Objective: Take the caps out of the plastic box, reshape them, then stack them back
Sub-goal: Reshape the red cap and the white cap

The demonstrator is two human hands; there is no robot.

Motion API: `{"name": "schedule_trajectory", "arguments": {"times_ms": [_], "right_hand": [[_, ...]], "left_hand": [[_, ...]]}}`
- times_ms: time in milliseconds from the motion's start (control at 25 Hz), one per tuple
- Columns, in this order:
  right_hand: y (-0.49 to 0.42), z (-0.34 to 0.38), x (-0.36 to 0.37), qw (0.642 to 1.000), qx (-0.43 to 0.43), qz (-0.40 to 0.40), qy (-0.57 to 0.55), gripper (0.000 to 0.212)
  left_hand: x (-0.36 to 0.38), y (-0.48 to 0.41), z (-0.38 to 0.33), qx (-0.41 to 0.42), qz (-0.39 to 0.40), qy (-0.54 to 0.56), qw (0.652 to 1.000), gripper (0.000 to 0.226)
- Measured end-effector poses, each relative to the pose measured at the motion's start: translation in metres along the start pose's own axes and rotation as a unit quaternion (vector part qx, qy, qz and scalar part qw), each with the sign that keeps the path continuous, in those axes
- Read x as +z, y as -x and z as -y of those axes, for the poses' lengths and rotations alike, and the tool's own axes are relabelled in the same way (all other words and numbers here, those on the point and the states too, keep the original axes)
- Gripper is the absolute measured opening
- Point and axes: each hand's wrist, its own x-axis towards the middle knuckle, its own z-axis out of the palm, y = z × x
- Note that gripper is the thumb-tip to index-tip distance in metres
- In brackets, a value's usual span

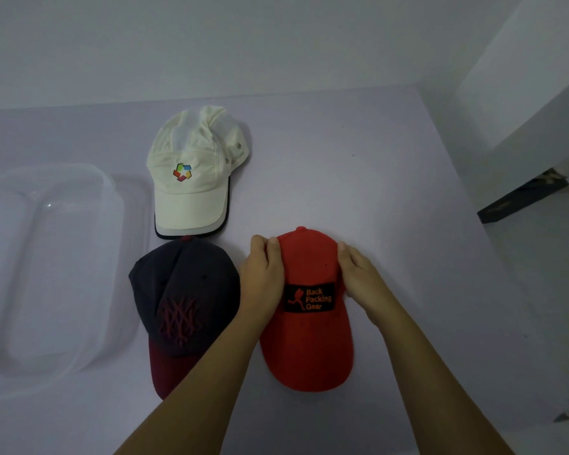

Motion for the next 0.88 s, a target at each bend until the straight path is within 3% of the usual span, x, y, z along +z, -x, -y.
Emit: {"name": "schedule_trajectory", "arguments": {"times_ms": [200,360,520,640,760,880], "right_hand": [[-0.013,0.010,-0.011,0.988,-0.060,-0.106,0.099,0.047],[-0.019,0.011,-0.016,0.972,-0.106,-0.126,0.166,0.046],[-0.023,0.010,-0.011,0.995,-0.070,-0.059,0.048,0.043],[-0.028,0.010,-0.008,0.995,-0.074,-0.035,0.059,0.043],[-0.030,0.014,-0.008,0.991,-0.079,-0.075,0.084,0.043],[-0.029,0.017,-0.007,0.989,-0.089,-0.074,0.088,0.046]], "left_hand": [[-0.002,-0.014,-0.003,0.025,-0.009,-0.116,0.993,0.045],[0.002,-0.027,0.000,-0.001,0.024,-0.088,0.996,0.042],[0.006,-0.029,0.003,-0.010,0.079,-0.043,0.996,0.034],[0.006,-0.026,0.003,0.015,0.052,-0.021,0.998,0.033],[0.006,-0.023,0.004,0.038,0.024,-0.081,0.996,0.031],[0.003,-0.027,-0.001,0.014,0.021,-0.101,0.995,0.032]]}}
